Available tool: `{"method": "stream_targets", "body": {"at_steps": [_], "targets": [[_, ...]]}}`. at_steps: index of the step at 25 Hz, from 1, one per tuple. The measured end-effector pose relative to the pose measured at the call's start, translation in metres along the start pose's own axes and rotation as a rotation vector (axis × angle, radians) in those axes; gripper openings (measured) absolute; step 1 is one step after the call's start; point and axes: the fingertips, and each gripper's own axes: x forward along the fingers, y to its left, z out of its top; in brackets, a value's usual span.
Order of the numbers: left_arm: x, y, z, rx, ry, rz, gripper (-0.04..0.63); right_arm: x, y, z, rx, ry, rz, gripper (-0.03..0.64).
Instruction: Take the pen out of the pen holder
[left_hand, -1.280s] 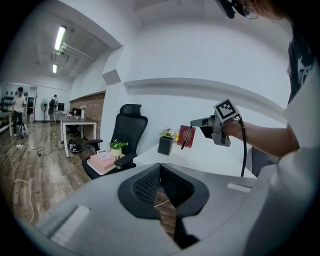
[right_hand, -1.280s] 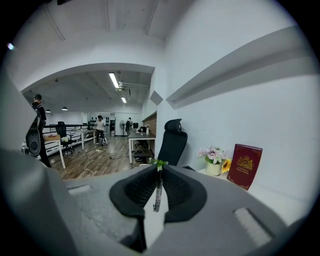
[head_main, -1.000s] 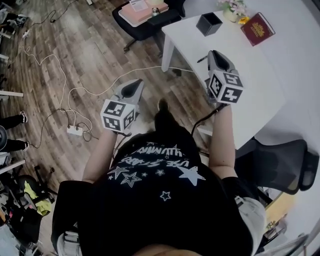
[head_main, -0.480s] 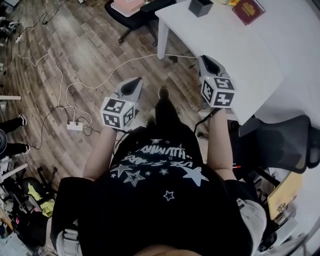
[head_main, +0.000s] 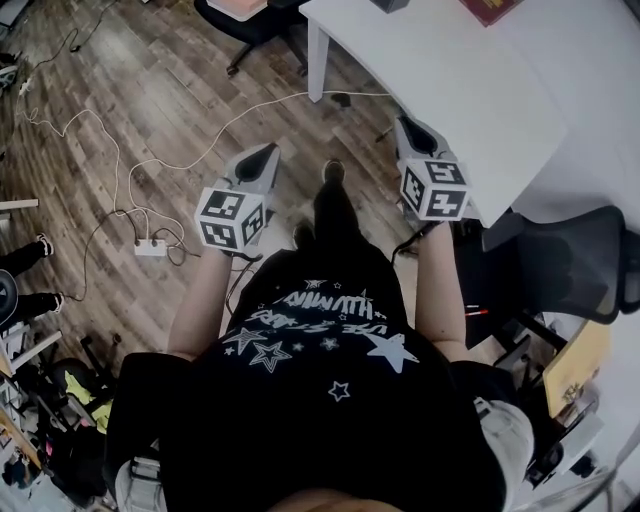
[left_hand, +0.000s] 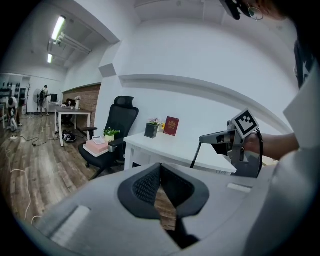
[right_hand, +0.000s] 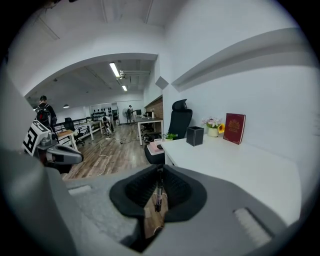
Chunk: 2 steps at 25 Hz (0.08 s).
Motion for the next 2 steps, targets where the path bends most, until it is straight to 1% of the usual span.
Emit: {"method": "stream_targets", "body": {"at_steps": [2], "targets": [[-0.0008, 0.0013, -0.0017, 0.001, 0.002, 0.000, 0.011, 0.0002, 0.0009, -0.0045, -0.004, 0.013, -0.001, 0.038]]}}
